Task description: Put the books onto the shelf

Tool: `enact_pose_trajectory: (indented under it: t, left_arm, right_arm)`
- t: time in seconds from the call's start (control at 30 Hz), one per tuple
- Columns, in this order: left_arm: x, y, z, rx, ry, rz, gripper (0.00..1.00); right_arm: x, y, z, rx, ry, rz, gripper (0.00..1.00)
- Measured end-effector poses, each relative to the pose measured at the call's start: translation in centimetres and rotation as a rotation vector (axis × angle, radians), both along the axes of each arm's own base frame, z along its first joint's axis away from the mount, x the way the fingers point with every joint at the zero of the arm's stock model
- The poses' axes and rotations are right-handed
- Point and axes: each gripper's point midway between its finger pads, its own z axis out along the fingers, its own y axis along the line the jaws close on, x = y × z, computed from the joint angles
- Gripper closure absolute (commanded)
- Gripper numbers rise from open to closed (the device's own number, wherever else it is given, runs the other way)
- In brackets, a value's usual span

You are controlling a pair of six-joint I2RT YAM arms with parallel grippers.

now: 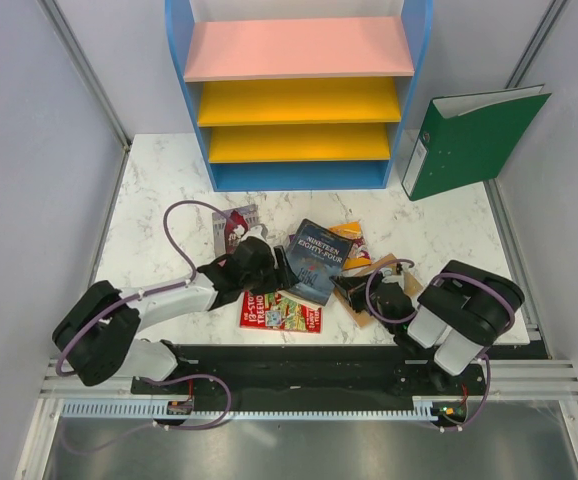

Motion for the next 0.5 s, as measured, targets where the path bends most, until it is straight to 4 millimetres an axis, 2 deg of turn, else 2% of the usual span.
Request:
enact_pose_trajectory:
  t: [0.07, 0.23, 0.37, 0.5]
  left_arm:
    - [0.4, -0.4, 0.0, -0.01, -0.011, 0.0, 0.42]
    - [0.5, -0.5, -0.4, -0.01, -0.008, -0.004, 0.6]
    - [0.7, -0.9, 0.3, -0.035, -0.022, -0.014, 0.88]
    - [0.5, -1.4, 1.1, -0.058, -0.041, -0.056, 0.97]
  right_arm:
    - [-0.1, 0.1, -0.4, 0.0, 0.01, 0.003, 1.0]
    - [-0.2, 0.0, -1.9, 0.01, 0.053, -0.004, 1.0]
    - [-0.1, 0.1, -2.4, 0.049, 0.069, -0.013, 1.0]
    - [0.2, 0.1, -2.3, 0.058, 0.064, -0.019, 1.0]
